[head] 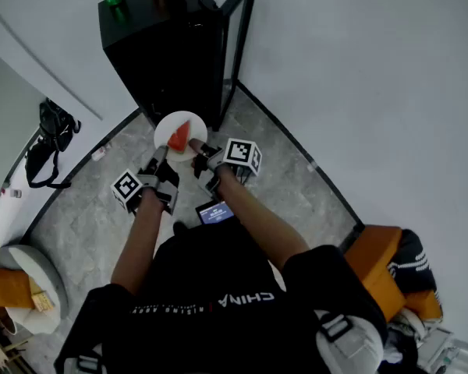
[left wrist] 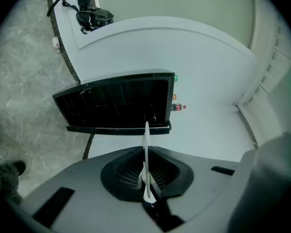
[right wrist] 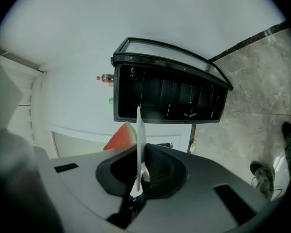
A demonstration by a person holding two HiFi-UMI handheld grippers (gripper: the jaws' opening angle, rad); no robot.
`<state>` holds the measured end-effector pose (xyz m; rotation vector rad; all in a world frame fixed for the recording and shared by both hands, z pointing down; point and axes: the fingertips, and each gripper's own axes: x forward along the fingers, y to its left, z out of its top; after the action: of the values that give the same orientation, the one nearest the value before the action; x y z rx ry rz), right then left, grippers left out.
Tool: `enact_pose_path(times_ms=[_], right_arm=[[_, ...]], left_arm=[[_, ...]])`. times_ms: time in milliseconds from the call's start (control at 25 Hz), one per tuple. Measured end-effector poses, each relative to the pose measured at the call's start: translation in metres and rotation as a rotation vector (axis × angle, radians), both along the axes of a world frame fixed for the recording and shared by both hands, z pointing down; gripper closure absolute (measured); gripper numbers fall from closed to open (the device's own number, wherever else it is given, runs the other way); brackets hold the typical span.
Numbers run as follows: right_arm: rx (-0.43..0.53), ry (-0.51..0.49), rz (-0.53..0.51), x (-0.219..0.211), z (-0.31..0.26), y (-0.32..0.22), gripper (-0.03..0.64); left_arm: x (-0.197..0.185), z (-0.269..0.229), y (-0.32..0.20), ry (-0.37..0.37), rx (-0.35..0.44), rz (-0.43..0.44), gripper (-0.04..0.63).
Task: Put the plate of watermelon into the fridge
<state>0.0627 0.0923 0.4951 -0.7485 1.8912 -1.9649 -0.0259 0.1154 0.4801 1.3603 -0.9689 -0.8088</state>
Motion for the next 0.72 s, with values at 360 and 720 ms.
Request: enact_pose_path(times_ms=[360,720], right_arm=[[0.002,-0.01,0.001,-0.0045,-0.0077,-0.003,0.588],[-0.007,0.003,-0.002,-0.0042,-0.0022,0.0003,0.589]], left_arm=[[-0.0037,-0.0066,-0.0042,-0.002,0.021,0.008,0.563],[-0.0031,-0.0002,-0.0016,-0.015,0.018,0.011,0.564]])
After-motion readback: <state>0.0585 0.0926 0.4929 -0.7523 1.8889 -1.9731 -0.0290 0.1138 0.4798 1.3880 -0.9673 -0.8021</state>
